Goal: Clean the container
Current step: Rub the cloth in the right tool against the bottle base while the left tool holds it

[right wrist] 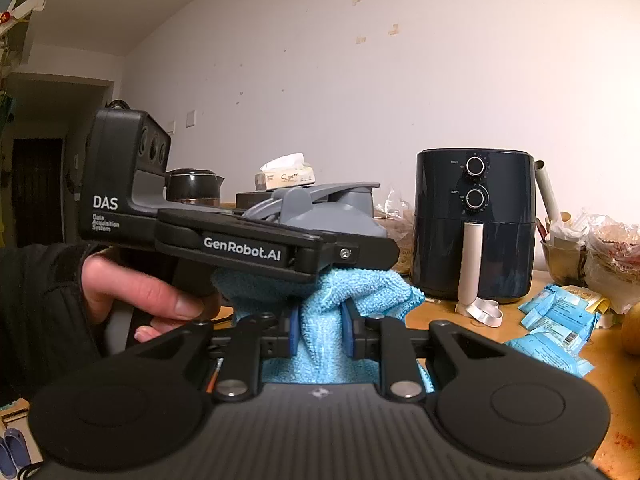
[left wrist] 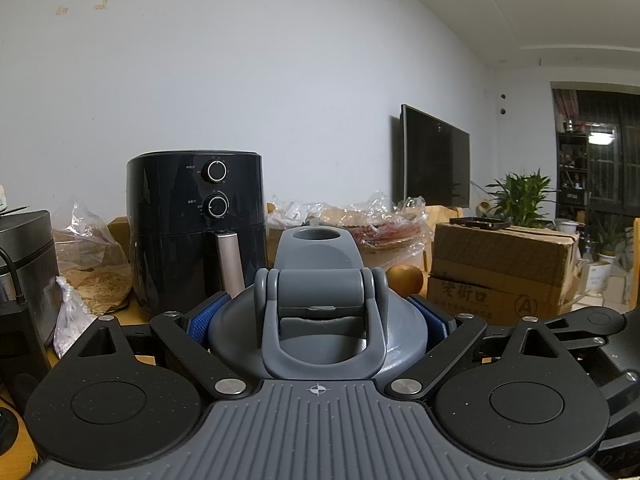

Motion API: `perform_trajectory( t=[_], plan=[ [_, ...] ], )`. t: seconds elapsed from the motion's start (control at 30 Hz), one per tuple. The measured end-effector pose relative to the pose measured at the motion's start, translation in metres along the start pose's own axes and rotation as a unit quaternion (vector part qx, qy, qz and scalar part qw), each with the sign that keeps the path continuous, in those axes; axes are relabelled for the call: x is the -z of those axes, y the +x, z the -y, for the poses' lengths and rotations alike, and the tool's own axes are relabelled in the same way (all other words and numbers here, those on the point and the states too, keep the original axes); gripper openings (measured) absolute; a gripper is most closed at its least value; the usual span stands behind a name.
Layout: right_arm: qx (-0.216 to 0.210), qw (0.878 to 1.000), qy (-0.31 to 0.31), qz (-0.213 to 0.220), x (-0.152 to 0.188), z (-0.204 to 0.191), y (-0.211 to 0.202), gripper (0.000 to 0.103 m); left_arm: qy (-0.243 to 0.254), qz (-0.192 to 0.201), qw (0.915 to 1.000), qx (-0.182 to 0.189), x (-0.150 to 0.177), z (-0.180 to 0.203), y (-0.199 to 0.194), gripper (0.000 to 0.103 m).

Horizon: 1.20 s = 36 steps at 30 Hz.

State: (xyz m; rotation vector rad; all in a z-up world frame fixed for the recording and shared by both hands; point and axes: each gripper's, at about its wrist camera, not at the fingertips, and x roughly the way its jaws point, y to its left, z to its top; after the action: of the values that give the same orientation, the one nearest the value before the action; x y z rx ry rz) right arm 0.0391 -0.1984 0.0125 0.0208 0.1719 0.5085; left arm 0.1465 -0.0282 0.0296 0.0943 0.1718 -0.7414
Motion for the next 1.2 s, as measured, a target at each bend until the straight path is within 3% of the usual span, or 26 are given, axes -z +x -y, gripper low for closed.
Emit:
perform_trajectory(
  t=[0.47,1.2],
  plan=[
    [0.007,1.0,0.011,-0.002,0.006,0.006,-0.005,0.011,0.0,-0.002,1.0,-0.001,-0.002,0.0,0.0,0.095],
    [0.026,1.0,-0.006,0.009,0.011,0.009,-0.066,0.011,-0.007,-0.004,1.0,-0.002,-0.003,0.0,0.0,0.095]
  ],
)
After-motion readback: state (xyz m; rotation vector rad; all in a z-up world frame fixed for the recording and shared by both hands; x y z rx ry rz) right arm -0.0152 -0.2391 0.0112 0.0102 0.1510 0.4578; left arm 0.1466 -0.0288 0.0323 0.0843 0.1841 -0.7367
